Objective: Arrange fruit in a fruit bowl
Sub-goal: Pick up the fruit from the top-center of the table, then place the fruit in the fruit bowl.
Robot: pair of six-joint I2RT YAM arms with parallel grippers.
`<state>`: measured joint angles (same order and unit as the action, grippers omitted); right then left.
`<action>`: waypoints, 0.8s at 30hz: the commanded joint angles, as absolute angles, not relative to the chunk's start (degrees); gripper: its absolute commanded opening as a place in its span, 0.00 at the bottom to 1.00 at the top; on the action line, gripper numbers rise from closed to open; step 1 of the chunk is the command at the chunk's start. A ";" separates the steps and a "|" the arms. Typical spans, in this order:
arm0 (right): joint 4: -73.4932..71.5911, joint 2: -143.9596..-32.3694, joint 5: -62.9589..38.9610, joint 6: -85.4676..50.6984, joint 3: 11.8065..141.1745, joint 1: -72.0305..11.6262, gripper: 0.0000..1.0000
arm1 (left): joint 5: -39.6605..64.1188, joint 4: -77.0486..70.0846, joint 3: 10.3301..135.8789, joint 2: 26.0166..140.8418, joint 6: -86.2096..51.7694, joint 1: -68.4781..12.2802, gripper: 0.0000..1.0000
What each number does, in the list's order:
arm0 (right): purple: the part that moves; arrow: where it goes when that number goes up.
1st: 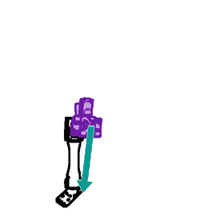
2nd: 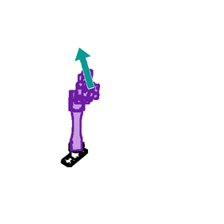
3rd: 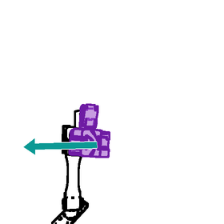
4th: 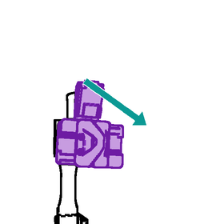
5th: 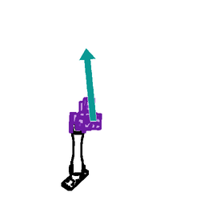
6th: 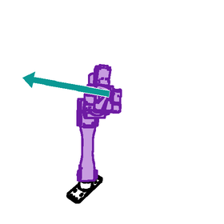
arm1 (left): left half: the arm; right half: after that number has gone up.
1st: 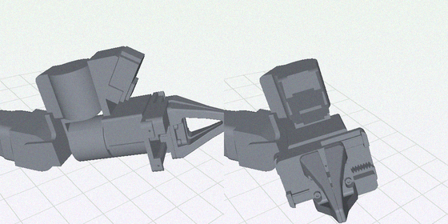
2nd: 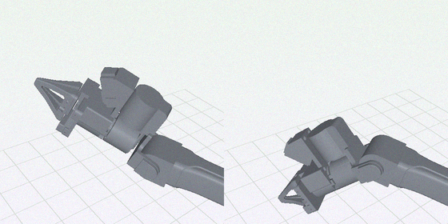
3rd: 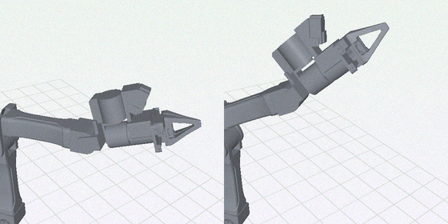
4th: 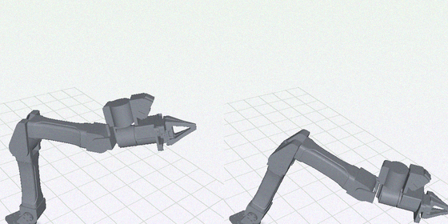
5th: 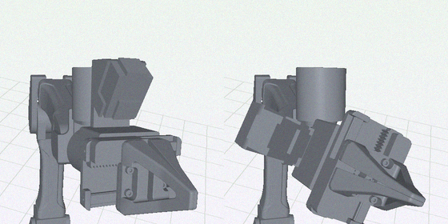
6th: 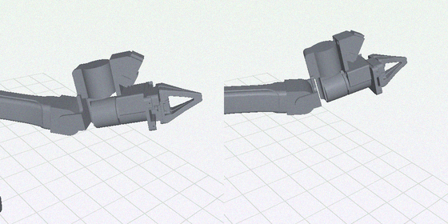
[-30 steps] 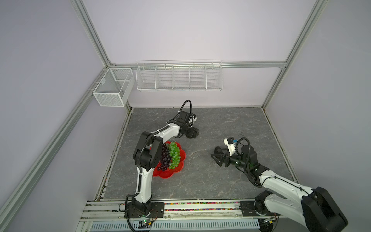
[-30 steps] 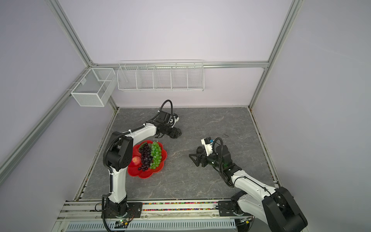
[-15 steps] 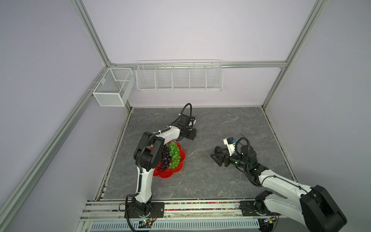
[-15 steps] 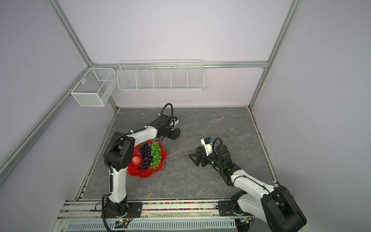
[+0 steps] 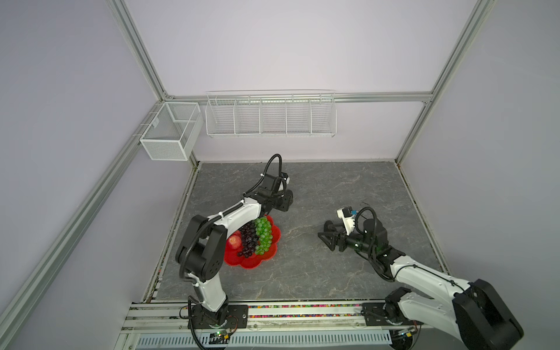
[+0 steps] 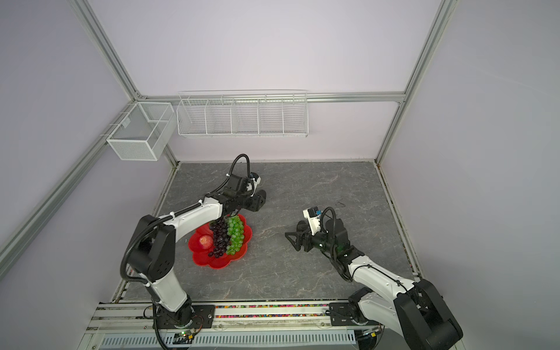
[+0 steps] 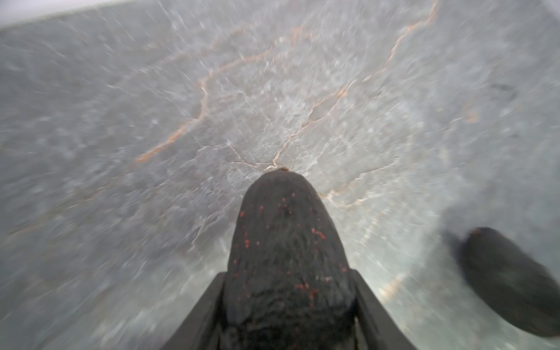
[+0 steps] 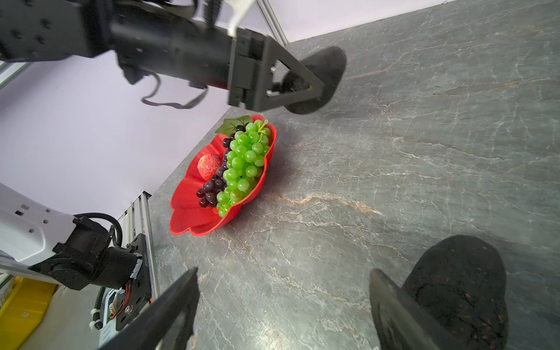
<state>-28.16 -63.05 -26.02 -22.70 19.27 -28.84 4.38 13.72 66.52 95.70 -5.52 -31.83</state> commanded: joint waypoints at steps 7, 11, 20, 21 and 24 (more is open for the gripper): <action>-27.88 -65.79 -31.21 -19.73 21.97 -31.64 0.88 | -5.60 26.90 46.19 69.11 -20.69 -33.40 0.36; -29.04 -66.93 -32.77 -19.63 22.50 -33.10 0.88 | -8.31 38.24 43.82 59.54 -25.37 -33.49 0.36; -26.64 -65.48 -30.97 -18.31 22.50 -33.38 0.88 | -15.52 53.14 46.53 60.97 -33.98 -35.60 0.35; -26.47 -65.41 -30.81 -18.15 22.50 -33.37 0.88 | -13.89 52.58 46.62 61.72 -32.83 -35.60 0.35; -26.37 -65.63 -30.72 -18.19 22.59 -33.32 0.88 | -7.63 49.82 46.09 62.99 -31.18 -35.68 0.34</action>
